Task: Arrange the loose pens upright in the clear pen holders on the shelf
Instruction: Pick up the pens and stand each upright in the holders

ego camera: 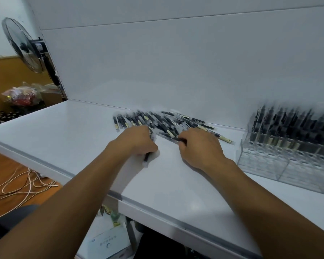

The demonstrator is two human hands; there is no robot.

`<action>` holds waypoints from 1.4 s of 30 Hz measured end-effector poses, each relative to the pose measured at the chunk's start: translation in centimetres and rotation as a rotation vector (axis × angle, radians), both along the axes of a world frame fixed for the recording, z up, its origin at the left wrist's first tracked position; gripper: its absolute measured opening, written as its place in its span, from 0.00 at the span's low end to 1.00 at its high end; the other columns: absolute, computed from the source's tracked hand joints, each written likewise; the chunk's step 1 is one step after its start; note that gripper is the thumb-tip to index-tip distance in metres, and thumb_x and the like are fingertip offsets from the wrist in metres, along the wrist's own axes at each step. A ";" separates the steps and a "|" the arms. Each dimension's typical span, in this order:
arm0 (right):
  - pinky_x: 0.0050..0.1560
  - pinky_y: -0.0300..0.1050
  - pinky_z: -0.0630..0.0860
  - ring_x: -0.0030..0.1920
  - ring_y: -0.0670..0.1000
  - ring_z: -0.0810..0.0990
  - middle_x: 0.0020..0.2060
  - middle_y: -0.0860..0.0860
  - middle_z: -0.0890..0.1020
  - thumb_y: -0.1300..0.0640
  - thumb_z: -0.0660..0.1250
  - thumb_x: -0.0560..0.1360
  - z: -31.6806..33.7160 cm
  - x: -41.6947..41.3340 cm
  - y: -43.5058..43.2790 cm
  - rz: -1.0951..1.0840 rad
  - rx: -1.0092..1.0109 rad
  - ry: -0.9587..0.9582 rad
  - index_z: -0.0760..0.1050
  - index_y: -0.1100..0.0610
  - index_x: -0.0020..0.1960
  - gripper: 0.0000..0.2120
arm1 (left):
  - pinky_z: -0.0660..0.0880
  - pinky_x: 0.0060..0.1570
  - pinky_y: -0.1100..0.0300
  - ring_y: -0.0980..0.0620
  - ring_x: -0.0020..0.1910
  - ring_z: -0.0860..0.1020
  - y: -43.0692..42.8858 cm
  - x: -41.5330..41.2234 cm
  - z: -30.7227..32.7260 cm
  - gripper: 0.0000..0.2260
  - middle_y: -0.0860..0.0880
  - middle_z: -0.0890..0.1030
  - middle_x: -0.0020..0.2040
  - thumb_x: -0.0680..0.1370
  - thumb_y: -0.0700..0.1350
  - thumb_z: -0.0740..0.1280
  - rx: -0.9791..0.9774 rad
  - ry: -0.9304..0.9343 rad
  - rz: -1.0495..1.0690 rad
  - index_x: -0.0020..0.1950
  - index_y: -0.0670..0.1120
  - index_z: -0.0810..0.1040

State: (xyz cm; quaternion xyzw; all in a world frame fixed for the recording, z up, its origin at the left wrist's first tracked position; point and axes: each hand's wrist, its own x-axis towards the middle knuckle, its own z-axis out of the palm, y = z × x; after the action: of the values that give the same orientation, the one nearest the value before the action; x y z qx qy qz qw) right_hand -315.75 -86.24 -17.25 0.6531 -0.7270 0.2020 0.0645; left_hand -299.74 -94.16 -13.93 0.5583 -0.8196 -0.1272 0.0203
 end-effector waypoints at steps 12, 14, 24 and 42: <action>0.48 0.44 0.74 0.51 0.52 0.80 0.46 0.46 0.84 0.54 0.58 0.78 2.1 -0.8 1.6 -0.071 0.142 -0.262 0.77 0.50 0.49 0.09 | 0.75 0.36 0.59 0.49 0.28 0.76 1.3 1.6 0.1 0.08 0.39 0.82 0.35 0.72 0.38 0.65 0.214 0.377 0.047 0.41 0.33 0.80; 0.46 0.43 0.76 0.44 0.48 0.83 0.39 0.46 0.85 0.56 0.57 0.78 2.7 -0.8 1.8 -0.037 0.140 -0.468 0.74 0.52 0.46 0.08 | 0.75 0.33 0.61 0.50 0.27 0.76 1.8 2.1 0.1 0.08 0.41 0.80 0.33 0.74 0.36 0.65 0.272 0.464 0.065 0.44 0.32 0.79; 0.37 0.40 0.73 0.38 0.47 0.77 0.39 0.46 0.81 0.52 0.70 0.76 6.2 -1.6 4.2 0.028 -0.056 -0.776 0.78 0.52 0.47 0.04 | 0.79 0.39 0.61 0.51 0.43 0.80 2.6 2.1 0.3 0.09 0.44 0.83 0.47 0.78 0.35 0.65 0.659 0.963 -0.062 0.56 0.40 0.81; 0.47 0.46 0.81 0.40 0.47 0.84 0.38 0.50 0.84 0.53 0.67 0.78 8.0 -10.5 12.5 -0.233 -0.404 -0.802 0.80 0.57 0.48 0.08 | 0.77 0.50 0.63 0.54 0.52 0.82 4.4 -13.5 0.6 0.13 0.50 0.84 0.53 0.78 0.36 0.65 0.708 1.428 -0.415 0.62 0.45 0.78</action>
State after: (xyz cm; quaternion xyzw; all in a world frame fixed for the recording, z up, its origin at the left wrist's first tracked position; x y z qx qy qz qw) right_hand -326.23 -73.77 -9.22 0.4117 -0.7091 0.5677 -0.0733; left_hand -313.21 -89.78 -13.37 0.1535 -0.6073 -0.7036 0.3354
